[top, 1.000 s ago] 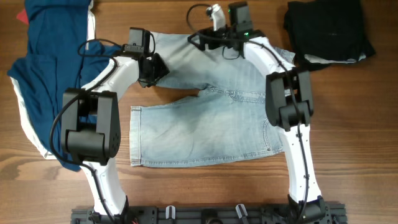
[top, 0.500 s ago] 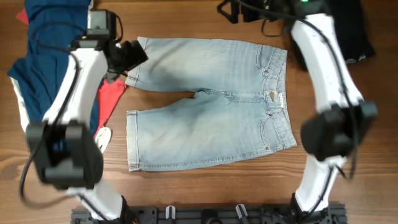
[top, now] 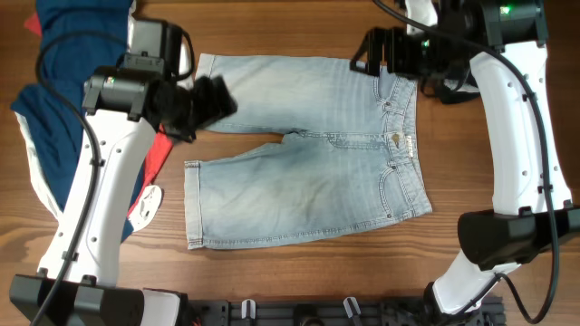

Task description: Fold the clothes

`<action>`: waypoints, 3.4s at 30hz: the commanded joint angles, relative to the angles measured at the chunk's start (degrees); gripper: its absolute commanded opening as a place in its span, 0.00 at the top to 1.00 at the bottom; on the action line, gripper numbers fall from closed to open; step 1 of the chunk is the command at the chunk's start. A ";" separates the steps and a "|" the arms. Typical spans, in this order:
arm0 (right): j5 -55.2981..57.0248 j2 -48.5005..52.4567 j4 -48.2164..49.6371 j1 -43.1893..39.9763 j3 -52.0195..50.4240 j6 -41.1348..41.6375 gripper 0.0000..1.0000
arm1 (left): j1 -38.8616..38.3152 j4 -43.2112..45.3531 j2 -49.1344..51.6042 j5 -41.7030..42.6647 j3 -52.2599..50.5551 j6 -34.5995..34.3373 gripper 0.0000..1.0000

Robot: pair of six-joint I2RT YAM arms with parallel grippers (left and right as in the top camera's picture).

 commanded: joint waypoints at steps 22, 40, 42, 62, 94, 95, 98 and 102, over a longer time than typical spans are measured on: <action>13.92 -2.08 10.93 -0.07 -37.92 21.55 0.02 | -15.08 -0.63 -8.74 -13.42 -44.46 -73.55 0.06; 12.28 -2.45 18.80 0.11 -39.80 12.09 0.00 | -8.48 9.46 -9.75 -18.08 -51.47 -57.90 0.08; 12.35 -2.43 19.02 0.11 -39.80 12.04 0.00 | -7.21 9.11 -9.75 -17.84 -51.49 -57.07 0.08; 11.91 -2.43 17.99 0.15 -39.80 12.85 0.14 | -7.02 23.43 -9.64 -18.69 -60.72 -57.31 0.66; 25.18 -2.60 22.03 -3.32 -64.13 35.71 0.21 | -7.02 28.50 -9.64 -23.45 -60.72 -57.31 0.96; 26.08 -2.60 22.64 -4.04 -64.94 36.20 0.23 | -7.02 28.48 -9.64 -23.45 -60.72 -57.29 0.96; 27.04 -2.60 25.92 -5.79 -68.06 36.13 0.28 | -7.02 28.46 -9.64 -23.43 -60.72 -57.27 0.96; 26.99 -2.60 34.64 -7.10 -74.38 36.13 0.43 | -7.02 28.48 -9.64 -23.63 -60.72 -57.29 0.96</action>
